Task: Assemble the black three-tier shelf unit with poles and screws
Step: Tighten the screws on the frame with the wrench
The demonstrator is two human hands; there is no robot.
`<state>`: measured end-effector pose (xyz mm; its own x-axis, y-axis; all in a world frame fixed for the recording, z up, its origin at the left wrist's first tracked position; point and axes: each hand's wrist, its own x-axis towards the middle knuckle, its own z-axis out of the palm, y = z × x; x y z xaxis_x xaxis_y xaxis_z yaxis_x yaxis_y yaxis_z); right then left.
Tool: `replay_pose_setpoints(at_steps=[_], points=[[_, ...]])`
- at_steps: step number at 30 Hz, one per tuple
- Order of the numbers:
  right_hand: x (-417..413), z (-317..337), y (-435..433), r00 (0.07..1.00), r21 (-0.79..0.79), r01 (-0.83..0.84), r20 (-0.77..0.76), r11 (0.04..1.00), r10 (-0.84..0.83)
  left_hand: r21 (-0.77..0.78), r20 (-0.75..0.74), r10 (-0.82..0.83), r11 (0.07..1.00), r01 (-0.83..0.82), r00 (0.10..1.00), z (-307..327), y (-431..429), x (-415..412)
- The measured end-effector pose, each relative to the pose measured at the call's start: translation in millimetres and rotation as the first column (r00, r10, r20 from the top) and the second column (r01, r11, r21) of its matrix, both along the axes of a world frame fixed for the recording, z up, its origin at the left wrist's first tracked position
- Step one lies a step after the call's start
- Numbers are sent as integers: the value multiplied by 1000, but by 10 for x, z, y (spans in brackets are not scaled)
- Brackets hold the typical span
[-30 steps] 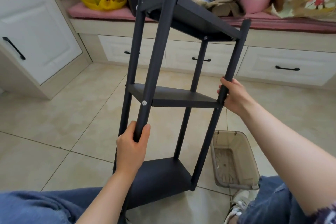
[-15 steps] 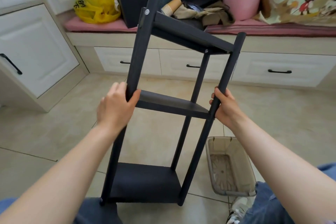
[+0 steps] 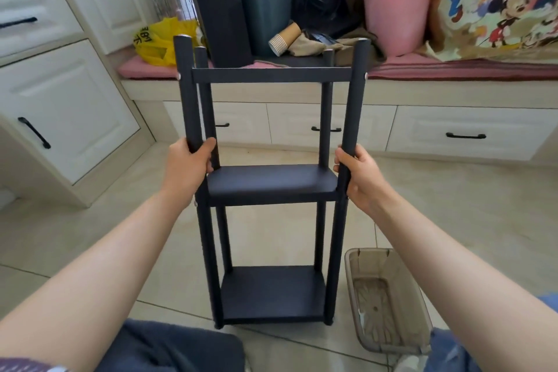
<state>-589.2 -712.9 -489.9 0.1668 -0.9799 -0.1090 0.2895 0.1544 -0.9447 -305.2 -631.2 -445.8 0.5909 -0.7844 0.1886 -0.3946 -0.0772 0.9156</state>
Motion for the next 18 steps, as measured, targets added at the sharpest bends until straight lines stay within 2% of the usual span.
replay_pose_setpoints(at_steps=[4, 8, 13, 18], points=[[27, 411, -341, 989, -90, -39, -145, 995, 26, -70, -8, 33, 997, -33, 999, 32, -110, 14], [100, 732, -771, 978, -134, -53, -209, 990, 24, -113, -6, 57, 992, -57, 998, 135, -420, 80], [290, 751, -1322, 974, -119, -66, -225, 991, 38, -149, 4, 56, 987, -55, 998, 169, -920, 248], [490, 632, -1969, 947, -204, -57, -321, 977, -12, -193, 79, 46, 981, -30, 996, 57, -1507, 486]])
